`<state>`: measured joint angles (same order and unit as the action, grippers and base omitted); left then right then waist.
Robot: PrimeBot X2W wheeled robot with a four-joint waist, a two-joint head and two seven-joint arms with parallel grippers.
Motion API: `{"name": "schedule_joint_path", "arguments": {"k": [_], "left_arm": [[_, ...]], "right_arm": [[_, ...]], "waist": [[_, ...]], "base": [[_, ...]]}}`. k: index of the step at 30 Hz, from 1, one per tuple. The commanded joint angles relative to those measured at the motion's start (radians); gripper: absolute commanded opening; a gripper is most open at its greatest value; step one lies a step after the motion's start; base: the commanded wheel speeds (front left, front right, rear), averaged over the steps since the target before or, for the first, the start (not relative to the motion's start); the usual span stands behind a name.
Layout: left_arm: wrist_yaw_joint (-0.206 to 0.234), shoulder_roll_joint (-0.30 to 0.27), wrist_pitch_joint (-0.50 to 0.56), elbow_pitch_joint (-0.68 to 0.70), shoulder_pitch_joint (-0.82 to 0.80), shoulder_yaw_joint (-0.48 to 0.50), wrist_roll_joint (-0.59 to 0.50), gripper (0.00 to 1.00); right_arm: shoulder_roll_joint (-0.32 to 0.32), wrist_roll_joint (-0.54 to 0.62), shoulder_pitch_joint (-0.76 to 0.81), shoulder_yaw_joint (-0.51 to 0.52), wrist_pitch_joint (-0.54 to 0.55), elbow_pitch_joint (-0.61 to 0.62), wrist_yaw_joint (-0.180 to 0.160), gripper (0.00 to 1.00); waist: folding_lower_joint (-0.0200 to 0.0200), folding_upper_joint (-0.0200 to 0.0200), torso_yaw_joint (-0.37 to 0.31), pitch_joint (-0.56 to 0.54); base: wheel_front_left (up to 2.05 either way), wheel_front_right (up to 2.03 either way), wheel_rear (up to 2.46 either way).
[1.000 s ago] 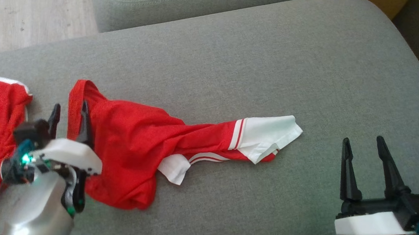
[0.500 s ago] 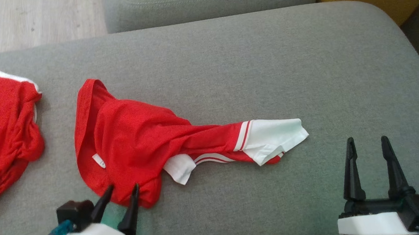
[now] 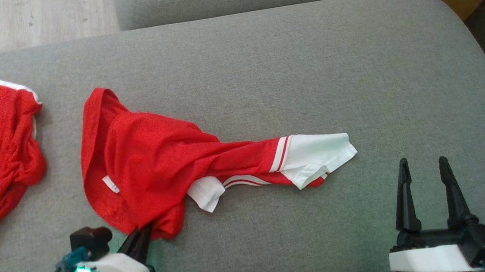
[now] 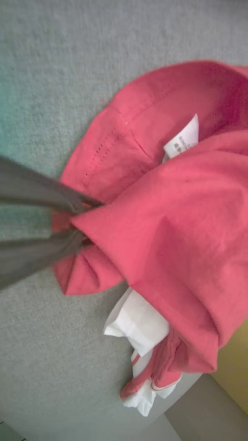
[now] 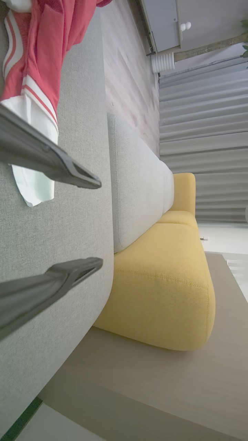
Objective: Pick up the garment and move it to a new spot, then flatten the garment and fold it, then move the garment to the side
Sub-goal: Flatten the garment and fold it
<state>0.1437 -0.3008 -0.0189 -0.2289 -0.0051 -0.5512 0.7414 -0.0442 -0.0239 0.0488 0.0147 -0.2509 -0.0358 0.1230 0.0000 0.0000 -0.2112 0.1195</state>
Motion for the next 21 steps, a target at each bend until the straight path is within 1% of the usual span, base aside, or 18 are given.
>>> {"name": "schedule_joint_path", "arguments": {"k": [1, 4, 7, 10, 14, 15, 18, 21], "left_arm": [[-0.021, -0.004, -0.015, 0.012, -0.059, 0.026, 0.006, 0.00], [-0.043, -0.008, -0.024, 0.024, -0.079, 0.025, 0.006, 0.00], [-0.064, -0.028, -0.004, 0.123, -0.088, 0.028, 0.020, 0.00], [-0.084, -0.087, 0.050, 0.294, -0.101, 0.037, 0.030, 0.00], [-0.096, -0.200, 0.181, 0.553, -0.119, 0.067, 0.073, 0.00], [-0.096, -0.200, 0.181, 0.553, -0.119, 0.067, 0.073, 0.00], [-0.098, -0.259, 0.290, 0.730, -0.134, 0.105, 0.174, 0.00], [-0.074, -0.296, 0.374, 0.854, -0.150, 0.157, 0.286, 0.00]], "right_arm": [[-0.006, -0.004, -0.036, -0.024, -0.011, 0.028, 0.008, 1.00], [-0.006, -0.003, -0.032, -0.026, -0.011, 0.025, 0.008, 1.00], [-0.006, -0.001, -0.025, -0.015, -0.011, 0.025, 0.008, 1.00], [-0.006, -0.001, -0.016, -0.005, -0.011, 0.027, 0.008, 1.00], [-0.006, -0.009, -0.011, -0.004, -0.011, 0.027, 0.008, 1.00], [-0.006, -0.009, -0.011, -0.004, -0.011, 0.027, 0.008, 1.00], [-0.006, -0.023, -0.012, -0.010, -0.011, 0.027, 0.008, 1.00], [-0.006, -0.039, -0.015, -0.017, -0.011, 0.029, 0.008, 1.00]], "waist": [[0.0000, 0.0000, -0.004, -0.002], [0.0000, 0.0000, -0.008, -0.009], [0.0000, 0.0000, -0.002, -0.023], [0.0000, 0.0000, 0.009, -0.044], [0.0000, 0.0000, 0.021, -0.077], [0.0000, 0.0000, 0.021, -0.077], [0.0000, 0.0000, 0.023, -0.098], [0.0000, 0.0000, 0.018, -0.108]], "base": [[0.00, 0.00, 0.00], [0.00, 0.00, 0.00], [0.00, 0.00, 0.00], [0.00, 0.00, 0.00], [0.00, 0.00, 0.00], [0.00, 0.00, 0.00], [0.00, 0.00, 0.00], [0.00, 0.00, 0.00]]}}
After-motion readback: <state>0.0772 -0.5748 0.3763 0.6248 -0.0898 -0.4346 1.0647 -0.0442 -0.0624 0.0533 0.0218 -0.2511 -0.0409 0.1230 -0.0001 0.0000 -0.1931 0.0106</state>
